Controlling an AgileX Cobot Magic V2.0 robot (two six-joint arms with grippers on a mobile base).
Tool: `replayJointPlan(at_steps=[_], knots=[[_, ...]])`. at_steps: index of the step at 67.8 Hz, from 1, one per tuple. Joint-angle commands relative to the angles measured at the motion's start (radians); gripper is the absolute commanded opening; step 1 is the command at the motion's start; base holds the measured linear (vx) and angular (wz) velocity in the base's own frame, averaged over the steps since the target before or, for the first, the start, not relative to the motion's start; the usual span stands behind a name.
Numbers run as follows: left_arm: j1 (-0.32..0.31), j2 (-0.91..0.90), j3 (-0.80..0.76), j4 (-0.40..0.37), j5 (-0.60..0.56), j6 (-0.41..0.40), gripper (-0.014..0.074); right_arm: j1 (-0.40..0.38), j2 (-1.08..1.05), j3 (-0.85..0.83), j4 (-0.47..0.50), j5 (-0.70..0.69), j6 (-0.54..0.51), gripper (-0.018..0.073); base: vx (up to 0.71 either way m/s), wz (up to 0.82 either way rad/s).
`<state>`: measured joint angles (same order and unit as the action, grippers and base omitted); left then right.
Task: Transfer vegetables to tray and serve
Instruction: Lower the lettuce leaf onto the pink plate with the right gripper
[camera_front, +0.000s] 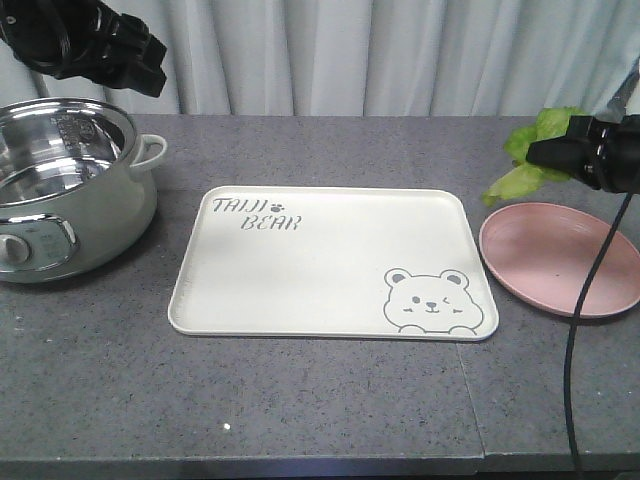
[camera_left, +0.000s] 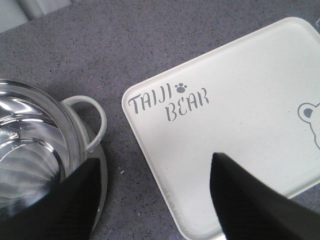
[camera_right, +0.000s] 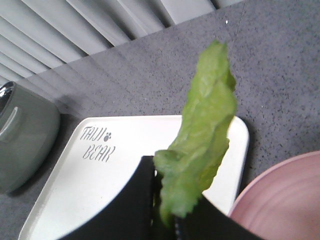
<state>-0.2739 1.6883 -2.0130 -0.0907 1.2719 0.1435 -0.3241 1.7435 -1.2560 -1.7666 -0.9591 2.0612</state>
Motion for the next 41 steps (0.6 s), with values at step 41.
replayJointPlan(at_steps=[41], knots=[[0.000, -0.036, 0.009, -0.004, -0.071, -0.010, 0.0444, -0.008, 0.046, 0.110, 0.016, 0.167, -0.119, 0.0046, 0.00, 0.00]])
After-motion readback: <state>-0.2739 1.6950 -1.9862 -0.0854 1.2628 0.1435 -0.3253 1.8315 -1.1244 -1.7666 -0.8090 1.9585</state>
